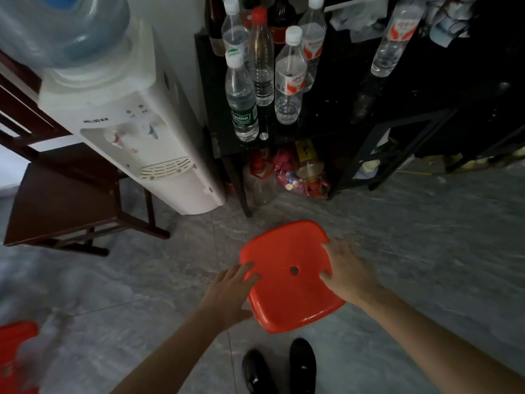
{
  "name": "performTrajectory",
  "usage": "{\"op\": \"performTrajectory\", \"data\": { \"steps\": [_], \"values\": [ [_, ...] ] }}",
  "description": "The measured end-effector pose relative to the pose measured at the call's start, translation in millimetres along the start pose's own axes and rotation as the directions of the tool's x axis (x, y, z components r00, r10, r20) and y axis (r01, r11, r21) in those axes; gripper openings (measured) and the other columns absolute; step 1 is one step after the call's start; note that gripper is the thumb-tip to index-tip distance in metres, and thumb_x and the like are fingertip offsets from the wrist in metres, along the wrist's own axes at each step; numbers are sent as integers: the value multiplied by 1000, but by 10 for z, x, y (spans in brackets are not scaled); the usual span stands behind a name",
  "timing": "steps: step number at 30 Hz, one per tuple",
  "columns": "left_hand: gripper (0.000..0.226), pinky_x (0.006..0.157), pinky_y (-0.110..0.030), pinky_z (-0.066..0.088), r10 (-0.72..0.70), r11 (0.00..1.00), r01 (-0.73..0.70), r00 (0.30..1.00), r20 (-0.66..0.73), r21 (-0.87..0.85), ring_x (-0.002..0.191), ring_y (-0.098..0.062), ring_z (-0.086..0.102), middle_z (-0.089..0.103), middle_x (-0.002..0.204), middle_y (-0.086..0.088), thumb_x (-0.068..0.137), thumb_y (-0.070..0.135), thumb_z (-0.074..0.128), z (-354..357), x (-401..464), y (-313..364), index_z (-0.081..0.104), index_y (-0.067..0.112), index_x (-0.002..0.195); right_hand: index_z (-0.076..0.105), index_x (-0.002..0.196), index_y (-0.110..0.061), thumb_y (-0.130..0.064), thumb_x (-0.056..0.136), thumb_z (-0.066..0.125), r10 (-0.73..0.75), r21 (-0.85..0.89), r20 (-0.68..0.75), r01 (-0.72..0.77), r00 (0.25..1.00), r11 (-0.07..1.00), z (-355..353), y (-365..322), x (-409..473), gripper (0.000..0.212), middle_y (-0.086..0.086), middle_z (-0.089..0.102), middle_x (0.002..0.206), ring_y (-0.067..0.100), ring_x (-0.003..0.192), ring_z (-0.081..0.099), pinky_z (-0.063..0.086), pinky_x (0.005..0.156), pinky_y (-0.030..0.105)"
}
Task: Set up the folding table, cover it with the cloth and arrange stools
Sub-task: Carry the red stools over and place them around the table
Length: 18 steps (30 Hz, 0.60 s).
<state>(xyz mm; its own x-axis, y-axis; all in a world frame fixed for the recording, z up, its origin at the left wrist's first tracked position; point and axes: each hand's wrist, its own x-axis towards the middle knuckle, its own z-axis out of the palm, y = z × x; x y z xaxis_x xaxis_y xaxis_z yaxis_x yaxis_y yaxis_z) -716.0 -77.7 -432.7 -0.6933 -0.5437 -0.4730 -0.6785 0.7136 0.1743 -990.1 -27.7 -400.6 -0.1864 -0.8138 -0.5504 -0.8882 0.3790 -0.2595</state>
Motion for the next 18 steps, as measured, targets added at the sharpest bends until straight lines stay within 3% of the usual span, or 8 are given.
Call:
{"op": "performTrajectory", "data": {
  "steps": [12,18],
  "values": [
    [110,84,-38,56,20,999,-19,1000,-6,28,114,-27,61,52,137,-7,26,60,86,698,126,-16,50,29,125,21,151,-26,-42,90,55,40,-44,21,-39,999,998,725,112,144,72,10,16,159,27,144,25,34,109,42],
    [113,94,-44,52,84,988,-77,995,-53,131,123,-31,55,50,143,-10,24,40,93,912,364,45,47,27,126,20,151,-25,-47,91,53,27,-105,12,-26,1000,994,1087,266,262,72,12,12,159,29,144,23,34,110,43]
  ]
}}
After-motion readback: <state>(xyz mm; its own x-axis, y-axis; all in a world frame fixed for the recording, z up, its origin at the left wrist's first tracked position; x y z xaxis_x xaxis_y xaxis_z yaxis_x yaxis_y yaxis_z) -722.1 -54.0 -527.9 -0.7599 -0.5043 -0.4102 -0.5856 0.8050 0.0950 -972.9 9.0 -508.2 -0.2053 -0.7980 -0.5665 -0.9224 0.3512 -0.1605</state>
